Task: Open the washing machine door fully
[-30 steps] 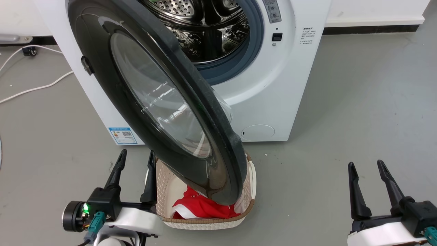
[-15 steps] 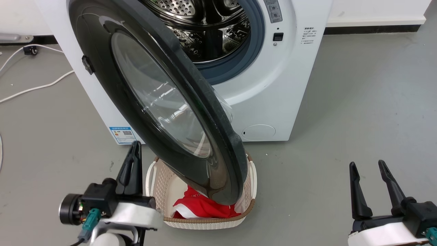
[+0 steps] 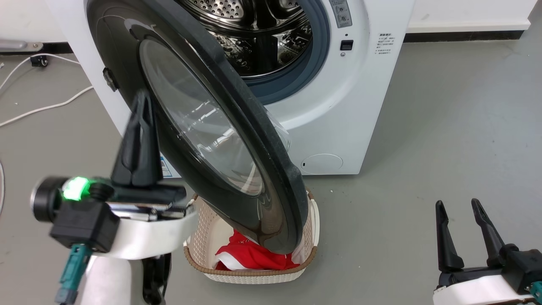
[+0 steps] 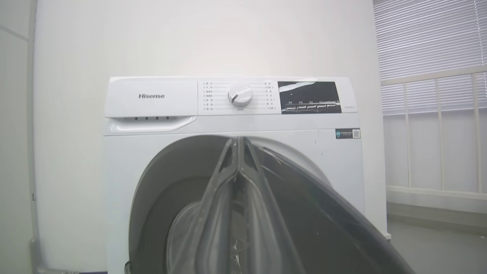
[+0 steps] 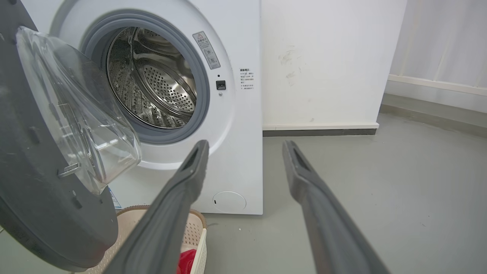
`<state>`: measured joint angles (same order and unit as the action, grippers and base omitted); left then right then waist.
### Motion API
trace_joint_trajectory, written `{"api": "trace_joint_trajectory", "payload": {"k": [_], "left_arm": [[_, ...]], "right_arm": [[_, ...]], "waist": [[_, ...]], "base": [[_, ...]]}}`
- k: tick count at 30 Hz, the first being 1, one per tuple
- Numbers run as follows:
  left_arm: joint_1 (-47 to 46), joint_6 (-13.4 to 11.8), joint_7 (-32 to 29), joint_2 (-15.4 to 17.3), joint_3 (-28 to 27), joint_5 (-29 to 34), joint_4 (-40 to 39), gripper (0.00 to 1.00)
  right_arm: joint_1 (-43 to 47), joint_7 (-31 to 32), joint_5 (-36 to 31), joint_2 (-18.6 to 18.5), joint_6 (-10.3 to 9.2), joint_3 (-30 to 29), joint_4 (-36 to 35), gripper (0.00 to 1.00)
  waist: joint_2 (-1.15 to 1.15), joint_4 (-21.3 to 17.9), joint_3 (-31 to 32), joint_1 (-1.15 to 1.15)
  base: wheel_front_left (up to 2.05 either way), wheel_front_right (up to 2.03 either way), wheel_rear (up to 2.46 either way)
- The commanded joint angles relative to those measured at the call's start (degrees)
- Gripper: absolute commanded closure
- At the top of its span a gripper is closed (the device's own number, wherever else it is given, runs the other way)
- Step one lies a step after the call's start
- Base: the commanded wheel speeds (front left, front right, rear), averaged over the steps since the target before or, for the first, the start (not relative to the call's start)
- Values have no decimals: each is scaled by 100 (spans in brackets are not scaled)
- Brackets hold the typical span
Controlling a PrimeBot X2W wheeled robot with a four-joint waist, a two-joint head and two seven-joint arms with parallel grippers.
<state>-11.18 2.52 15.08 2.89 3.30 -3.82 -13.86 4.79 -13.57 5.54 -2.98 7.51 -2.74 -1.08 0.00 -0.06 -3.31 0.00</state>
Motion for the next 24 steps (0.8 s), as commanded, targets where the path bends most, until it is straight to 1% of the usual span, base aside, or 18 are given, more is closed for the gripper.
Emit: {"api": "trace_joint_trajectory", "payload": {"k": [1,6,11,17,18,24], "left_arm": [[-201,5,11,-4,34,43,-219,100],[-689,26,11,-4,206,101,-793,100],[-1040,65,11,-4,567,84,-1150,100],[-1113,185,-17,-3,1407,-59,-1208,100],[-1113,185,-17,-3,1407,-59,-1208,100],[-830,317,-282,-1,2391,-189,-1122,100]], "right_arm": [[-67,-5,57,21,-3,-8,15,0],[-87,-3,56,21,-3,-6,32,0],[-80,-8,86,21,-3,6,46,0],[-56,-19,119,21,-3,5,62,0],[-56,-19,119,21,-3,5,62,0],[-39,-16,147,20,-3,-9,80,0]], "waist": [[0,5,-3,0],[0,-7,3,0],[0,-54,9,0],[0,-110,6,0],[0,-110,6,0],[0,-131,-11,0]], "base": [[0,0,0],[0,0,0],[0,0,0],[0,0,0],[0,0,0],[0,0,0]]}}
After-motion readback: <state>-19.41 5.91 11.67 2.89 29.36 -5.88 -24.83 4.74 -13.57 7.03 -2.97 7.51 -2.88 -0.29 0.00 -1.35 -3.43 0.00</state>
